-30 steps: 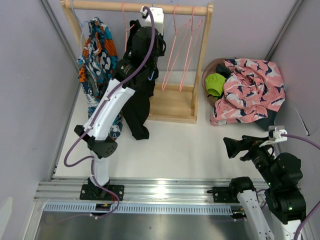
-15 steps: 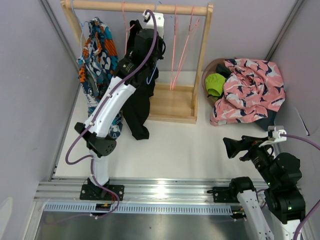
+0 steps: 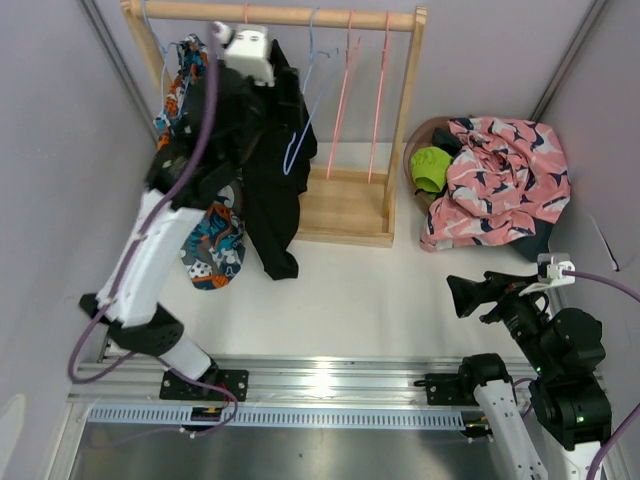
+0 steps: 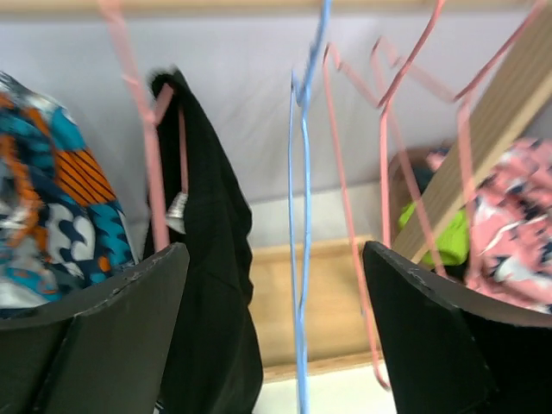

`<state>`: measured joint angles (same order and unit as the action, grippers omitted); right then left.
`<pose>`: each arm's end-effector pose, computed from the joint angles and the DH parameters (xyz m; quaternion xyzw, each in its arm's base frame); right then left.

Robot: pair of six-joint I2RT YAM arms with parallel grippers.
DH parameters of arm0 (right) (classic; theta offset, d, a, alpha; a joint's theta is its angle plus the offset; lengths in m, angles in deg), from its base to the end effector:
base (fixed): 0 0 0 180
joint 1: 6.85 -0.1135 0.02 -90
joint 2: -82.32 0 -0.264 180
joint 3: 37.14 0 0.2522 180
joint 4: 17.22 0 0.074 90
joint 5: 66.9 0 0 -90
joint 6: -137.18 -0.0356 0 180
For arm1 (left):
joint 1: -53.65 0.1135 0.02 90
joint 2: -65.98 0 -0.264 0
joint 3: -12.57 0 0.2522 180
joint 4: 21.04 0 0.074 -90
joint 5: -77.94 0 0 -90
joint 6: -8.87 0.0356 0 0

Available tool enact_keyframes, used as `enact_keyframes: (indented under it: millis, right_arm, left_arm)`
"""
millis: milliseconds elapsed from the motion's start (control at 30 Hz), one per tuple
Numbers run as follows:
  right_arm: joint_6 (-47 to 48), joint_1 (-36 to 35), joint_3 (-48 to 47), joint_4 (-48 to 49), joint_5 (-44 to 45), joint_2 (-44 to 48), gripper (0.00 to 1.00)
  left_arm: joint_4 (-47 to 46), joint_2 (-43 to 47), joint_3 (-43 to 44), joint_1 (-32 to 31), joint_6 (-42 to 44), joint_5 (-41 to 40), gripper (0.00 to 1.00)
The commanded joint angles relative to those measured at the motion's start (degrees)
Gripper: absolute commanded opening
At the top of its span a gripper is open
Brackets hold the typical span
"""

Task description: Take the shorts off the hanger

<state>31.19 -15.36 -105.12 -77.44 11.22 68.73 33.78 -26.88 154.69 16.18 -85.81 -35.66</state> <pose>0.0172 0.0100 0.3695 -0.0211 0.7411 0.2165 0.6352 0.2499 -0.1736 0.5579 0.0728 0.7342 -0.0952 0.6682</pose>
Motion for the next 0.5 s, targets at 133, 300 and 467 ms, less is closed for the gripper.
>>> enact_keyframes:
  millis: [133,300,467]
  right_arm:
    - [0.3,0.2,0.0,2.1,0.1,0.6,0.99]
    - [0.3,0.2,-0.1,2.0,0.1,0.6,0.99]
    - [0.3,0.1,-0.2,1.8,0.2,0.3,0.99]
  left_arm:
    - [-1.9,13.1,-4.5,2.2,2.4,-2.6,0.92]
    - [-0.9,11.6,-6.2,9.1,-0.4,3.6,0.92]
    - [-2.6,8.4,-8.7,13.9,-1.9,9.9,0.92]
